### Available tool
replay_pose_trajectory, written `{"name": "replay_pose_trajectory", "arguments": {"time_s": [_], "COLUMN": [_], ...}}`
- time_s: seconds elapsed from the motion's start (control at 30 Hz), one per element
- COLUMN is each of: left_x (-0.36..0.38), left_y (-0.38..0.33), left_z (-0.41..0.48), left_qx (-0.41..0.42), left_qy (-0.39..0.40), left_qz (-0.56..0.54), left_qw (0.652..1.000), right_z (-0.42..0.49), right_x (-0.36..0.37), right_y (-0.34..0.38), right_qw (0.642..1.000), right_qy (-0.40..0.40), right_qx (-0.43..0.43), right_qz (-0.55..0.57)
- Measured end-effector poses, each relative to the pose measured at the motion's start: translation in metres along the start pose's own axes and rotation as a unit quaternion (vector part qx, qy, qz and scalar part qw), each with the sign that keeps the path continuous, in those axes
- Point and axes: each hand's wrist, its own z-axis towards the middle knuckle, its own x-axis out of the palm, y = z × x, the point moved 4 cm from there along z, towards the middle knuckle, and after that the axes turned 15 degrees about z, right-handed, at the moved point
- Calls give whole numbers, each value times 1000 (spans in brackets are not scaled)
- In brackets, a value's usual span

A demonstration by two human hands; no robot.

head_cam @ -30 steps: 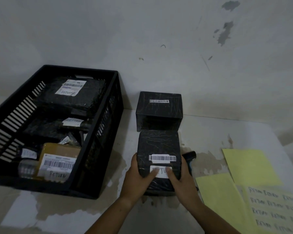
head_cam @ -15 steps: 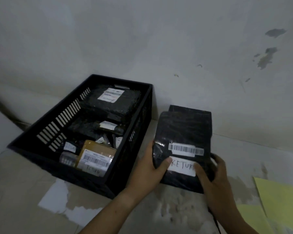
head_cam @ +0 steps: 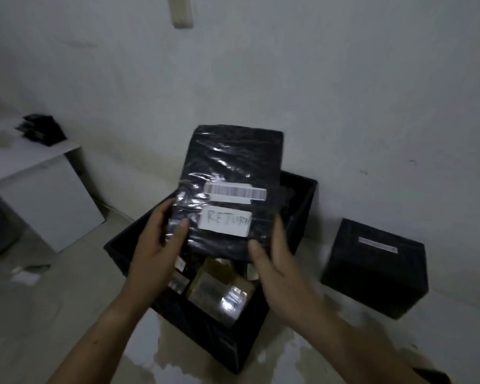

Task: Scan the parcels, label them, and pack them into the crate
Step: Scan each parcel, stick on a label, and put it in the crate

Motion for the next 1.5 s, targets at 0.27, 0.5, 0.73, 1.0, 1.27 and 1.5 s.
{"name": "replay_pose_trajectory", "arguments": {"time_s": [0.27,0.5,0.73,1.0,1.27,1.5], "left_x": [-42,-61,-57,-40,-37,10], "left_y": [78,113,157,172,168,104], "left_z": [79,110,90,73,64,37], "left_qx": [-51,-72,-136,-74,-42,7], "left_qy": [-88,-79,11,-35,-56,-40], "left_qz": [88,105,191,379,414,338], "left_qw": [991,989,972,922,908,940], "right_z": [74,98,88,84,74,46], "right_x": [83,106,103,103,88,54], "right_y": [-32,-36,-49,-69,-82,-73], "right_qw": [995,992,969,937,949,960], "right_qy": [44,42,85,143,164,199], "right_qx": [88,121,217,293,240,168], "right_qz": [28,21,-79,-127,-125,-102]}}
